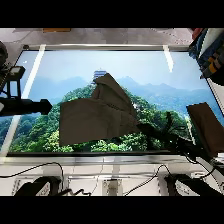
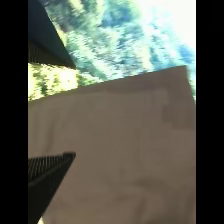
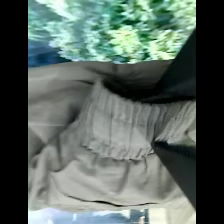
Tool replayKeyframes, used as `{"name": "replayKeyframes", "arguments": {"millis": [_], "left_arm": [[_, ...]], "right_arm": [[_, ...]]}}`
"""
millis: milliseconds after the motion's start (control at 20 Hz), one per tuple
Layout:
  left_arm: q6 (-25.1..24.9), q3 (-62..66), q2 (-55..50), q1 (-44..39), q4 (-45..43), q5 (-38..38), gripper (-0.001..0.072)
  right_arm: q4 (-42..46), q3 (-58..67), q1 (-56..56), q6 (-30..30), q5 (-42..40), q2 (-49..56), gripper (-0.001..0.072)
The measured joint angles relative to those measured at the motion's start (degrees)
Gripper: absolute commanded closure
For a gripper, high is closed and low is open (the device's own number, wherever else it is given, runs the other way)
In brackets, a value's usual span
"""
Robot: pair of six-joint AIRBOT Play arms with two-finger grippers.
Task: Fold the clothes and pants, and hang the long-sleeved shirts on hangers.
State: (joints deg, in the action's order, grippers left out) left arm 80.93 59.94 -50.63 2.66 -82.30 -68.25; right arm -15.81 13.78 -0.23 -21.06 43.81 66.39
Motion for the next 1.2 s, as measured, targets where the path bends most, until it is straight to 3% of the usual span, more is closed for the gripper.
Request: {"name": "replayKeyframes", "arguments": {"millis": [200,350,550,850,900,950,1000,1100,1200], "left_arm": [[1.8,-8.2,3.0,0.0,-0.9,0.1,0.0170],[4.4,-13.4,7.0,1.0,-3.4,0.1,0.0170],[7.3,-18.9,11.5,4.1,-5.0,-0.2,0.0181],[9.8,-25.8,13.4,7.0,-4.7,-0.2,0.0181],[10.1,-26.8,13.5,7.1,-4.4,0.2,0.0181],[10.2,-27.5,13.6,7.3,-4.1,0.4,0.0181],[10.2,-28.0,13.6,7.3,-3.9,0.8,0.0179],[10.4,-28.7,13.7,7.5,-3.4,1.1,0.0179],[10.6,-29.1,13.7,7.5,-3.3,1.6,0.0178]], "right_arm": [[-0.4,1.3,0.2,-0.9,1.4,0.0,0.0415],[3.9,1.6,0.2,-2.8,2.4,0.0,0.0314],[12.7,1.7,0.2,-7.6,4.0,0.0,0.0320],[17.6,1.8,0.2,-10.4,8.8,0.0,0.0314],[17.7,1.8,0.2,-10.6,9.0,0.0,0.0262],[17.9,1.8,0.2,-10.8,9.0,0.0,0.0127],[18.1,1.8,0.2,-10.8,8.6,0.0,0.0056],[18.4,1.8,0.2,-11.7,7.1,0.0,0.0062],[18.8,1.8,0.2,-12.5,5.4,0.0,0.0122]]}}
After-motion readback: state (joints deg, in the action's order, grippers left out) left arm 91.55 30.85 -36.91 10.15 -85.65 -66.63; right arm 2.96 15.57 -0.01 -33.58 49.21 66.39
